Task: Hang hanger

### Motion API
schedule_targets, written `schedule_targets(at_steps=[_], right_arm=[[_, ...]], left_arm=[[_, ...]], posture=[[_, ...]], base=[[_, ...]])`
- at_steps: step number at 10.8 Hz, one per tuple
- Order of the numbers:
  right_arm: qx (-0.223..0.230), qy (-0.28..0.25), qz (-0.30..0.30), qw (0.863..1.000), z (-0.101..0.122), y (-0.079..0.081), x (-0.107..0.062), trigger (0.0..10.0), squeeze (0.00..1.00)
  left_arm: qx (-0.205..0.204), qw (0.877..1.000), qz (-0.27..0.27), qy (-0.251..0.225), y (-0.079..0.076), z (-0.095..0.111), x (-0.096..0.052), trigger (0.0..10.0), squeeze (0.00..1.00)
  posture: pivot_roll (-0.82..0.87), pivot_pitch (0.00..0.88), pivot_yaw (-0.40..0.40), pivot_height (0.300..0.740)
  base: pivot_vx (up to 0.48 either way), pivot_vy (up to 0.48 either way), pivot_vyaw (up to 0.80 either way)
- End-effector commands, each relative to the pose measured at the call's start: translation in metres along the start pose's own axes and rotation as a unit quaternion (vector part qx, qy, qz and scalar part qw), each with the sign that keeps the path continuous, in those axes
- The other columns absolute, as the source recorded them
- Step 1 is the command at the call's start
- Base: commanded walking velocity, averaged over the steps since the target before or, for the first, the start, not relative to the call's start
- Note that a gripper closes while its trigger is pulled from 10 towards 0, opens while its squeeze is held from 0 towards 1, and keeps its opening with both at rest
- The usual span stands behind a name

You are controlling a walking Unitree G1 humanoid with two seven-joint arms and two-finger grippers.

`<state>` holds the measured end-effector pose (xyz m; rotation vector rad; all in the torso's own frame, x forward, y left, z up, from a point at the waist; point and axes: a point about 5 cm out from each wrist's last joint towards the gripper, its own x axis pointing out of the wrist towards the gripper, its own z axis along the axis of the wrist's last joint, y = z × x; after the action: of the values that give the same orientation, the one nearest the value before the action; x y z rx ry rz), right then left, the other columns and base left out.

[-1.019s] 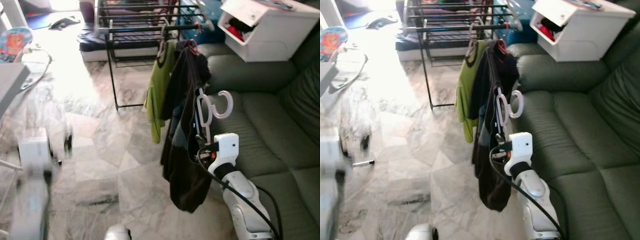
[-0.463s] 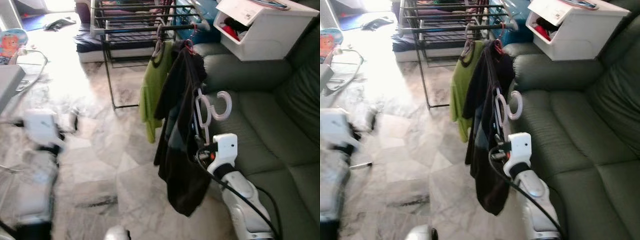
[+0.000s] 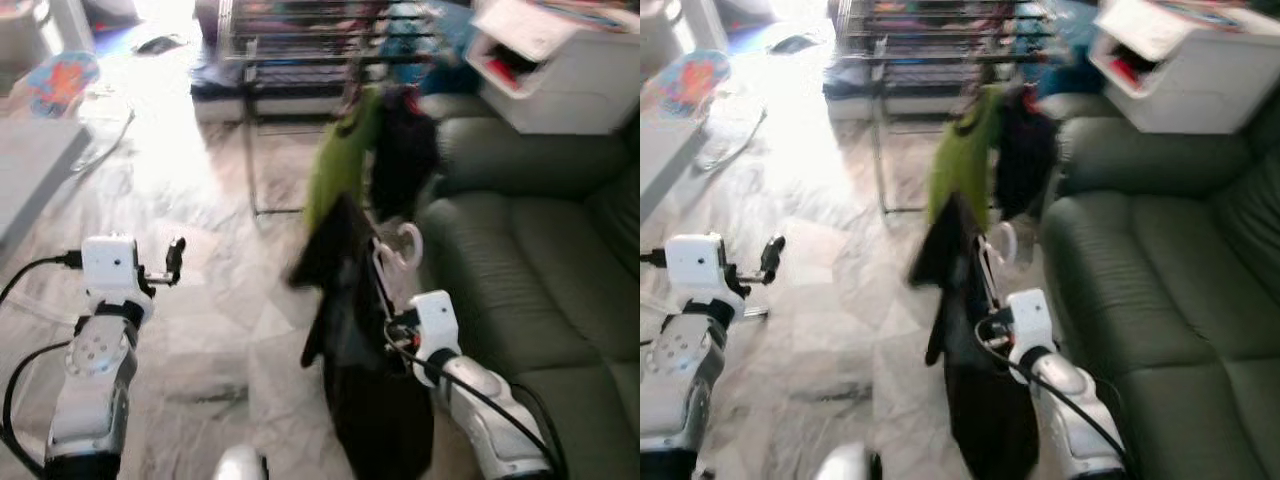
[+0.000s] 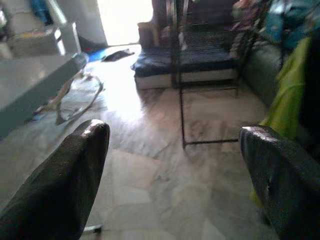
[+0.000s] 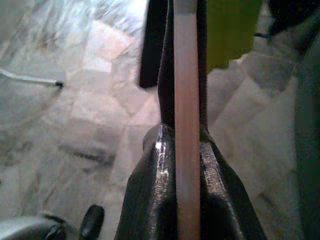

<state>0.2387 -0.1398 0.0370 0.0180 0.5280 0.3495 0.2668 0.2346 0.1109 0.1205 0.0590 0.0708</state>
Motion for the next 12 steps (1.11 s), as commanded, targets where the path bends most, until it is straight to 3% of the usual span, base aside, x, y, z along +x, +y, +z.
schedule_targets(at_steps=[1, 3, 6, 8, 12], right_arm=[[-0.009, -0.031, 0.008, 0.999, 0.017, 0.004, 0.002, 10.0, 0.00], [-0.008, -0.027, 0.006, 1.000, 0.018, 0.004, 0.002, 10.0, 0.00], [-0.014, -0.039, -0.015, 0.999, 0.025, 0.002, 0.005, 10.0, 0.00], [-0.016, -0.035, -0.018, 0.999, 0.026, 0.001, 0.008, 10.0, 0.00], [-0.023, -0.043, -0.016, 0.999, 0.030, 0.003, 0.011, 10.0, 0.00]], left_arm=[[0.020, 1.000, -0.006, 0.005, 0.003, 0.002, 0.004, 10.0, 0.00], [0.029, 0.999, -0.013, -0.005, 0.004, 0.005, 0.007, 10.0, 0.00], [0.070, 0.997, -0.011, -0.012, 0.010, 0.009, 0.016, 10.0, 0.00], [0.073, 0.997, -0.015, -0.021, 0.011, 0.013, 0.023, 10.0, 0.00], [0.057, 0.997, -0.017, -0.046, 0.003, 0.019, 0.034, 10.0, 0.00]], posture=[[-0.05, 0.000, -0.035, 0.740], [-0.05, 0.000, -0.035, 0.740], [-0.05, 0.000, -0.031, 0.740], [-0.05, 0.000, -0.034, 0.740], [-0.05, 0.000, -0.043, 0.740]], base=[[0.000, 0.476, 0.00], [0.000, 0.450, 0.00], [0.261, 0.401, 0.00], [0.352, 0.323, 0.00], [0.480, 0.000, 0.00]])
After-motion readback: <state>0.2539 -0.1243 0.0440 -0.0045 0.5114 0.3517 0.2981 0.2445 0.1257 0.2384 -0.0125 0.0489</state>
